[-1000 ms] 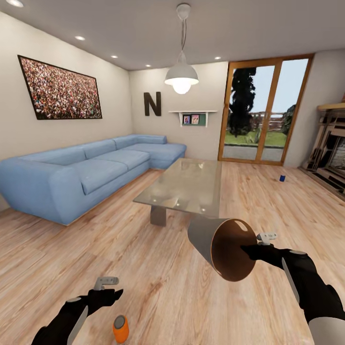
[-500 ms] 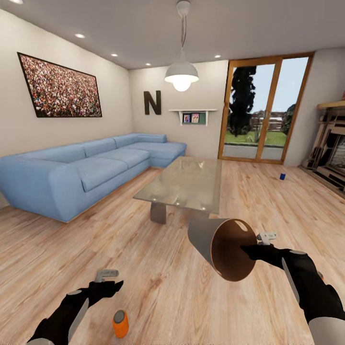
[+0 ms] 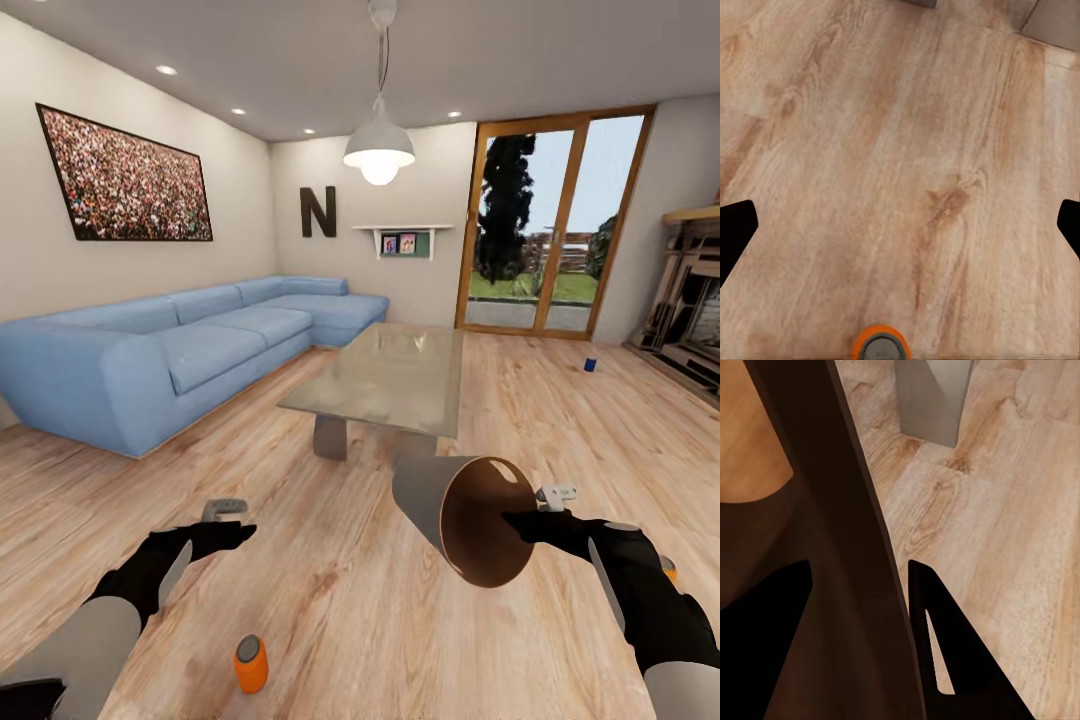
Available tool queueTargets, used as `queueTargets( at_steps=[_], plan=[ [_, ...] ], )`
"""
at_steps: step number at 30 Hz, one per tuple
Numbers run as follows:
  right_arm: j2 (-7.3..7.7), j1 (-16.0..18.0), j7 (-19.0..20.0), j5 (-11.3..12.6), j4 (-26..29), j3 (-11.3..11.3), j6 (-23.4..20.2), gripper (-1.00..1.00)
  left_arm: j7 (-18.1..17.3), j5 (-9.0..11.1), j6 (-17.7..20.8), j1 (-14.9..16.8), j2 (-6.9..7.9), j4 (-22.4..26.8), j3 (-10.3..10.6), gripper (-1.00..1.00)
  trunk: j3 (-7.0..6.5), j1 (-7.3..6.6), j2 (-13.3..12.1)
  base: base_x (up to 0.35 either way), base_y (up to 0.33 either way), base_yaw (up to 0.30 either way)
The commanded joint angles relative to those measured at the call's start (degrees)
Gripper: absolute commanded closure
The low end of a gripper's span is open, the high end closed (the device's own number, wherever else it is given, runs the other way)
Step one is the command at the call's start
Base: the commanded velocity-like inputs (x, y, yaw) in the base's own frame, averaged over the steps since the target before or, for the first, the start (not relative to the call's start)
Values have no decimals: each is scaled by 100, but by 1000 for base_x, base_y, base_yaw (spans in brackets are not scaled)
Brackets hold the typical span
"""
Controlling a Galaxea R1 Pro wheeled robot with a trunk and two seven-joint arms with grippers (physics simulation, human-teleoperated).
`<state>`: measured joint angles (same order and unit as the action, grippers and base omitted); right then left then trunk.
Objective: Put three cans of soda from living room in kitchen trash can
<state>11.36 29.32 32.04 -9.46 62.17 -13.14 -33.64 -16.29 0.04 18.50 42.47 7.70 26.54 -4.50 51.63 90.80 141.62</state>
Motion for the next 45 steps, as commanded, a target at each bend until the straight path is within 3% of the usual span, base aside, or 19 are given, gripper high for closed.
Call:
queueTargets(
  at_steps=[1,4,24,45],
  plan=[
    [-1,4,22,96,7,-4,-20,100,6,4,17,43,4,-104,4,-100,17,22,42,0,0,0],
    [-2,4,22,95,13,-4,-20,100,22,-4,50,104,4,-291,17,-100,71,88,162,0,0,0],
    [-1,11,22,103,83,-5,-274,100,227,0,260,121,-92,-457,2,-100,514,139,189,0,0,0],
    [-2,10,22,103,136,4,-275,100,226,78,334,112,-102,-387,-7,-100,514,139,189,32,14,0]
  ],
)
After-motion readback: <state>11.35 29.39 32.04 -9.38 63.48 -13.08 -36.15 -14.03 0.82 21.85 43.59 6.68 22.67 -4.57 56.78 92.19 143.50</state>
